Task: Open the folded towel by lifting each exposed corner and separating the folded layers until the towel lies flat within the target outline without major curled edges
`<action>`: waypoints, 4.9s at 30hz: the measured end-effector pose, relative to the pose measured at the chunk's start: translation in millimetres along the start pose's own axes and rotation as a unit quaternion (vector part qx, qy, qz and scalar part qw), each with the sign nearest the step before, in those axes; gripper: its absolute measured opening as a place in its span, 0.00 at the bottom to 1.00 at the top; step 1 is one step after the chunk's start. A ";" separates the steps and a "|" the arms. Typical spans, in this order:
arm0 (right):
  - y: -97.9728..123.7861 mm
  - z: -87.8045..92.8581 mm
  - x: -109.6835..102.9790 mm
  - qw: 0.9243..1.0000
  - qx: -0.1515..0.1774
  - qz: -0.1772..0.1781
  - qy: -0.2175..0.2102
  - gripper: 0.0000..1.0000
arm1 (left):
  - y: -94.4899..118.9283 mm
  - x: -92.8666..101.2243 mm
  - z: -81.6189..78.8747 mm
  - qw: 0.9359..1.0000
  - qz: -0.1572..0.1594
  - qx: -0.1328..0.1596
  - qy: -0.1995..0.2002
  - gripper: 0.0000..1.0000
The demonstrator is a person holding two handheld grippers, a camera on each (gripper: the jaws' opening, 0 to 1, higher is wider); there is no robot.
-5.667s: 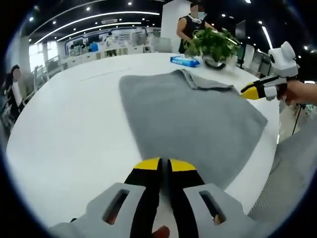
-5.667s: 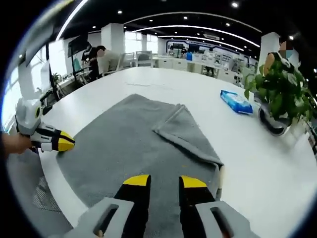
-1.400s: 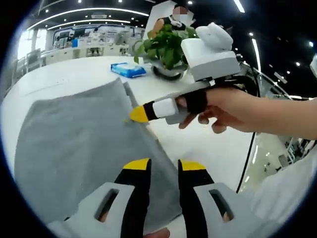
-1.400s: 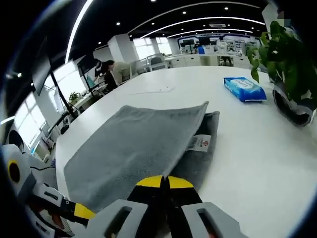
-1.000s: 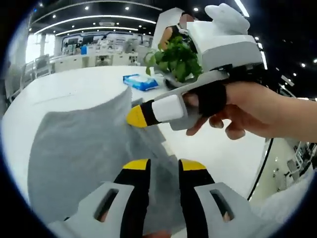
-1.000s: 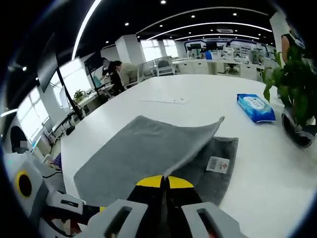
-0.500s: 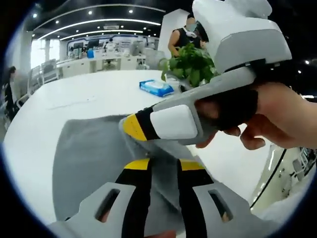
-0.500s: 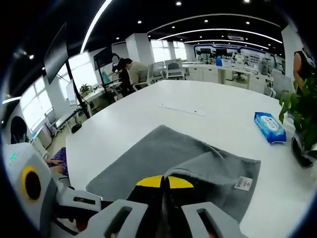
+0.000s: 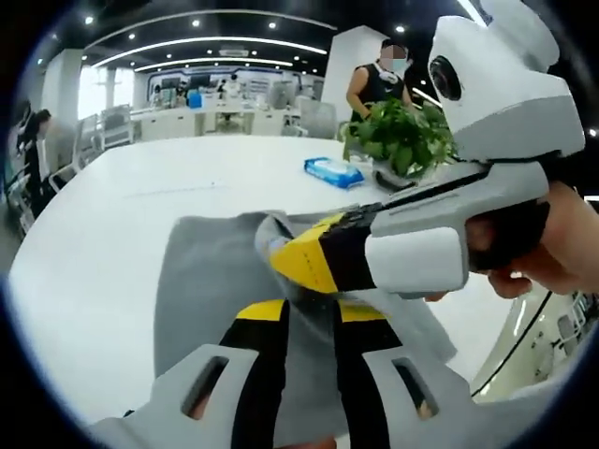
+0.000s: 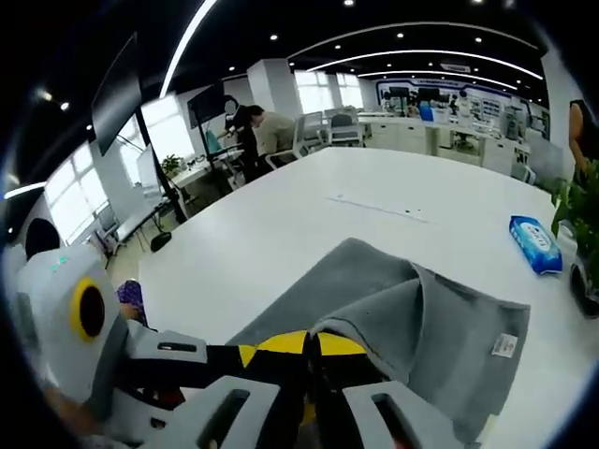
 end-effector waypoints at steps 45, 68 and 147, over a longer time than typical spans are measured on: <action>32.7 86.7 73.6 0.979 -0.040 0.187 -0.064 0.00 | 63.7 -182.0 -22.6 0.999 -0.046 0.027 -0.007 0.03; 7.8 122.1 107.9 0.954 -0.199 0.201 0.099 0.00 | 87.8 -291.9 4.1 0.990 -0.140 -0.002 0.009 0.03; 86.0 155.4 207.2 0.920 -0.177 0.346 0.040 0.00 | 33.4 -207.4 68.1 0.990 -0.090 -0.098 -0.050 0.34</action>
Point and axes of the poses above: the point that each gripper's makers call its tool centre point, and the gripper's own axes: y roughly backward along the fingers, x roughly to its right, z roughly out of its underside, the point moved 5 cm from there along y, roughly backward along the fingers, and after that the axes turned 3 degrees about x, right-handed, at the moved point
